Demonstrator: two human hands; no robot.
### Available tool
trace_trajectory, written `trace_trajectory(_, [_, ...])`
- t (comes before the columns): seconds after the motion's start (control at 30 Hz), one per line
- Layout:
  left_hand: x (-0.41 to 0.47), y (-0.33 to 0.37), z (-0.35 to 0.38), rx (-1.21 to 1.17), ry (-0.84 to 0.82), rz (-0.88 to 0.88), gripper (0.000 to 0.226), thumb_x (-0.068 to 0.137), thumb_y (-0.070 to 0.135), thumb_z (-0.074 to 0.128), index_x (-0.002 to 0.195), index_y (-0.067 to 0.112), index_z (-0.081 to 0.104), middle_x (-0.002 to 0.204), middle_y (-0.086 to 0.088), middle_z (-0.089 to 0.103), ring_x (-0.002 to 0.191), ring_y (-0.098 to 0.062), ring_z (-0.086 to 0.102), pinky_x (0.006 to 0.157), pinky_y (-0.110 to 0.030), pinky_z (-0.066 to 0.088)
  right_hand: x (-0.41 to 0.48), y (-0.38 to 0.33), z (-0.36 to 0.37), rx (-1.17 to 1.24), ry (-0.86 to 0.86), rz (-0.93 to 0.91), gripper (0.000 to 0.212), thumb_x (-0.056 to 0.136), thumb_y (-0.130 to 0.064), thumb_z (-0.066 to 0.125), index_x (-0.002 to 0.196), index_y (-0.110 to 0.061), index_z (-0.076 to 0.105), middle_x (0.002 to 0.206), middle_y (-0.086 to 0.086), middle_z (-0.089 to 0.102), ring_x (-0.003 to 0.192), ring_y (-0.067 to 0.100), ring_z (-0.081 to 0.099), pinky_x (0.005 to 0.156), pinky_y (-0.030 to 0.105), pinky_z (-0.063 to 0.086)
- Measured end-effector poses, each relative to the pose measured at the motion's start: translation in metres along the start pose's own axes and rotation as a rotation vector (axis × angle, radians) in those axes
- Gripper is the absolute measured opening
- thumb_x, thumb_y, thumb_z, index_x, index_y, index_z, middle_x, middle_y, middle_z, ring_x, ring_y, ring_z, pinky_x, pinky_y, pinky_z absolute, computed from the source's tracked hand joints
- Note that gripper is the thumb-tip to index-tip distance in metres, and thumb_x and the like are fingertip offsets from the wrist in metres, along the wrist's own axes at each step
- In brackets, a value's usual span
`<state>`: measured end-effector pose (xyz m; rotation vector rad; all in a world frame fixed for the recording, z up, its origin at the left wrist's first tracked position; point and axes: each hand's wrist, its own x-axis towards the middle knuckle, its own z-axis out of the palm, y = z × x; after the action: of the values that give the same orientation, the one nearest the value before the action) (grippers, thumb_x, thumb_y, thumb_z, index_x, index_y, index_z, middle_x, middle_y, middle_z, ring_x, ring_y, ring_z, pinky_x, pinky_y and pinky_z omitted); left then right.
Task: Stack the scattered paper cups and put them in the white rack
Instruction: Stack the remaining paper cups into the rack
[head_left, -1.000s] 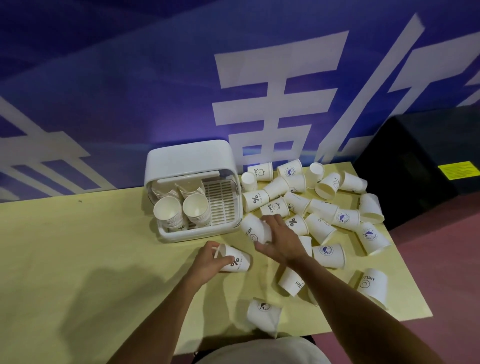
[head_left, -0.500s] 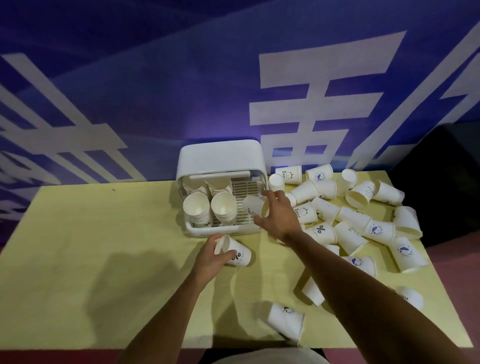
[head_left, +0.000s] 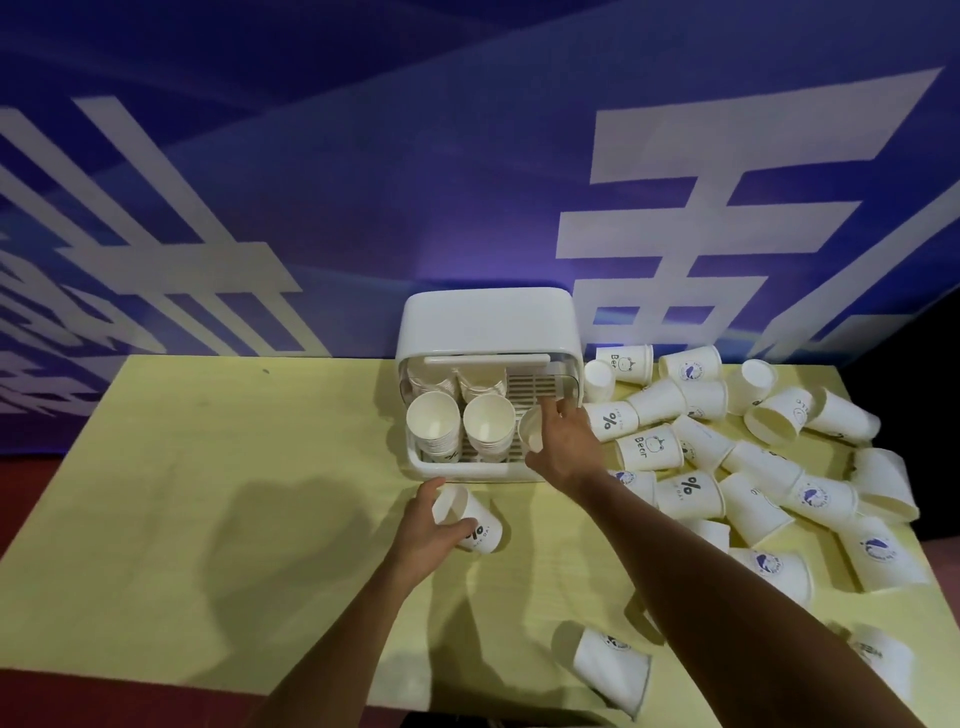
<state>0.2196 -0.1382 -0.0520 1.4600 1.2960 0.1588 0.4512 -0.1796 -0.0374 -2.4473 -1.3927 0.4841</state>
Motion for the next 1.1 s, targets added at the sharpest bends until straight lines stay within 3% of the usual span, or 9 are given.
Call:
trace_trajectory(0.07, [0.001,-0.003,-0.002,-0.013,0.005,-0.025,0.081,0.077,0.02,0.081,0.145,0.025,0.036,0.132,-0.002,0.048,0.119,-0.018,0.053,0.101,-0.034,0.047,0.003,-0.001,0.005,-0.023,0.0,0.003,0.076,0.075,-0.028,0.08,0.138,-0.013,0.039,0.136,0.014,0.046,0.121,0.031,0.048,0.098,0.04,0.048])
trace_trajectory(0.17, [0.004,-0.007,-0.005,-0.009,0.015,-0.039,0.082,0.077,0.019,0.081,0.145,0.021,0.036,0.13,-0.002,0.049,0.115,-0.017,0.054,0.094,-0.028,0.046,0.007,0.001,0.01,-0.006,-0.013,0.015,0.075,0.078,-0.027,0.078,0.139,-0.011,0.038,0.138,0.014,0.045,0.122,0.031,0.048,0.099,0.041,0.048])
trace_trajectory(0.27, [0.007,-0.009,-0.005,0.004,0.031,-0.049,0.074,0.076,0.019,0.082,0.137,0.018,0.04,0.127,-0.002,0.051,0.109,-0.015,0.056,0.083,-0.022,0.045,0.011,0.004,0.013,-0.004,-0.028,-0.008,0.075,0.081,-0.029,0.076,0.142,-0.012,0.036,0.142,0.014,0.043,0.124,0.031,0.047,0.101,0.04,0.046])
trace_trajectory(0.47, [0.012,-0.005,0.001,0.053,0.024,-0.018,0.054,0.074,0.021,0.082,0.119,0.017,0.053,0.116,-0.002,0.059,0.103,-0.016,0.061,0.083,-0.028,0.052,0.006,0.011,0.012,0.06,-0.004,-0.055,0.079,0.08,-0.032,0.077,0.145,-0.012,0.037,0.143,0.013,0.047,0.126,0.03,0.048,0.104,0.039,0.045])
trace_trajectory(0.7, [0.014,0.018,0.024,-0.013,-0.024,0.049,0.048,0.077,0.018,0.081,0.119,0.018,0.059,0.111,0.003,0.066,0.103,-0.014,0.064,0.079,-0.027,0.055,-0.027,0.028,0.009,0.261,0.148,-0.163,0.051,0.083,-0.025,0.073,0.129,-0.009,0.058,0.125,0.009,0.06,0.114,0.026,0.056,0.094,0.041,0.05])
trace_trajectory(0.8, [0.014,0.028,0.035,-0.093,-0.029,0.055,0.037,0.079,0.014,0.078,0.113,0.015,0.063,0.104,-0.003,0.07,0.096,-0.02,0.068,0.062,-0.025,0.057,-0.045,0.032,0.013,0.344,0.048,-0.182,0.054,0.082,-0.028,0.074,0.13,-0.011,0.059,0.122,0.005,0.063,0.112,0.021,0.058,0.092,0.033,0.049])
trace_trajectory(0.87, [0.014,0.034,0.04,-0.135,-0.037,0.046,0.033,0.079,0.014,0.077,0.11,0.016,0.065,0.102,-0.005,0.071,0.093,-0.019,0.07,0.064,-0.031,0.06,-0.055,0.035,0.017,0.364,-0.039,-0.17,0.061,0.079,-0.036,0.076,0.134,-0.014,0.057,0.124,0.002,0.063,0.112,0.016,0.059,0.091,0.029,0.048])
trace_trajectory(1.0, [0.012,0.041,0.049,-0.099,-0.079,0.073,0.025,0.075,0.028,0.078,0.097,0.031,0.066,0.09,0.014,0.073,0.083,0.001,0.068,0.065,-0.014,0.048,-0.067,0.038,0.023,0.437,-0.172,-0.108,0.081,0.073,-0.048,0.081,0.142,-0.021,0.05,0.13,-0.006,0.062,0.11,0.007,0.058,0.088,0.022,0.046])
trace_trajectory(1.1, [0.01,0.046,0.055,-0.078,-0.098,0.072,0.043,0.07,0.035,0.079,0.11,0.032,0.061,0.101,0.014,0.069,0.093,-0.002,0.066,0.074,-0.021,0.048,-0.07,0.036,0.023,0.462,-0.144,-0.121,0.074,0.075,-0.048,0.079,0.138,-0.021,0.052,0.126,-0.006,0.064,0.105,0.008,0.059,0.087,0.024,0.049])
